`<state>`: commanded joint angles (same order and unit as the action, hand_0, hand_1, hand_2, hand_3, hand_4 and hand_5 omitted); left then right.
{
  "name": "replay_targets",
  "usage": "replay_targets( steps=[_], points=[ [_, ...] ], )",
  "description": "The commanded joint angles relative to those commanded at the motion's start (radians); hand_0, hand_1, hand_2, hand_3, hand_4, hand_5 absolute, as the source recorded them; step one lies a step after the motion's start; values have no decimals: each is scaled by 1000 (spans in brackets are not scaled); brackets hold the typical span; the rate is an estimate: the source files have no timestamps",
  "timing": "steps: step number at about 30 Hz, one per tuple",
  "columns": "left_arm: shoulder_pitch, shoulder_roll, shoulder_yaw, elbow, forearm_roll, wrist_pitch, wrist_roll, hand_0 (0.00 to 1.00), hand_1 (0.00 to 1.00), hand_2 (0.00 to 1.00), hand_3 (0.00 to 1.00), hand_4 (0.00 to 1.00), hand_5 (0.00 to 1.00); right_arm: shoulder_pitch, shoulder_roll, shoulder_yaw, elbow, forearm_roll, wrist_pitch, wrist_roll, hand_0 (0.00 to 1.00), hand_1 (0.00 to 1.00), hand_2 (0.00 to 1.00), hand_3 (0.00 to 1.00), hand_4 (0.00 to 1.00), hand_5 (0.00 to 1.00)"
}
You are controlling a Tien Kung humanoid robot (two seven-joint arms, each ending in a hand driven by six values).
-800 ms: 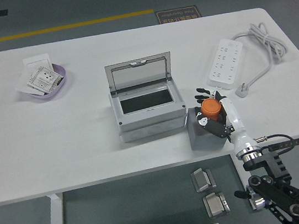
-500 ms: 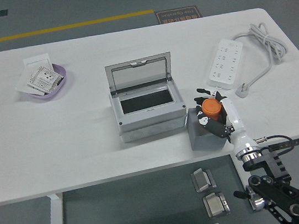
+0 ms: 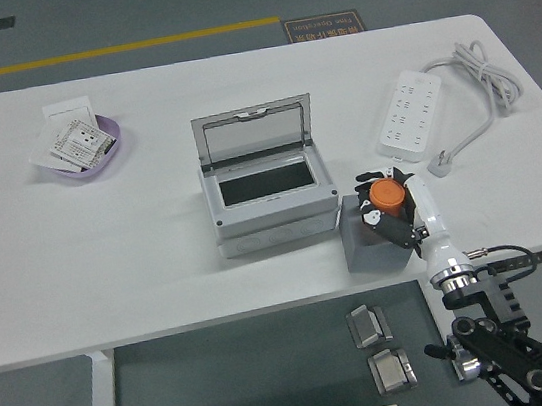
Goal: Pick up the cylinder from the cube,place it in the box,flap close box
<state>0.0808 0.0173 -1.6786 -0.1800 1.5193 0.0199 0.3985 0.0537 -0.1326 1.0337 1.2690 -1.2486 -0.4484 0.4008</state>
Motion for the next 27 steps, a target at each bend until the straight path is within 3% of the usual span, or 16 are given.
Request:
replay_targets(
  steps=[15, 22, 27],
  points=[
    [-3, -2, -3, 0, 15, -3, 3, 641, 651, 564, 671, 698, 326, 16, -13, 5, 42, -69, -39, -19, 490, 406, 454, 338, 2, 2],
    [-2, 1, -14, 0, 24, -2, 9, 640, 651, 564, 672, 698, 326, 112, -35, -88, 68, -224, -99, -145, 493, 413, 457, 338, 2, 2],
    [0, 6, -31, 0, 40, -1, 21, 641, 651, 564, 671, 698, 326, 208, -29, -130, 59, -356, -87, -251, 447, 400, 456, 334, 2, 2]
  ],
)
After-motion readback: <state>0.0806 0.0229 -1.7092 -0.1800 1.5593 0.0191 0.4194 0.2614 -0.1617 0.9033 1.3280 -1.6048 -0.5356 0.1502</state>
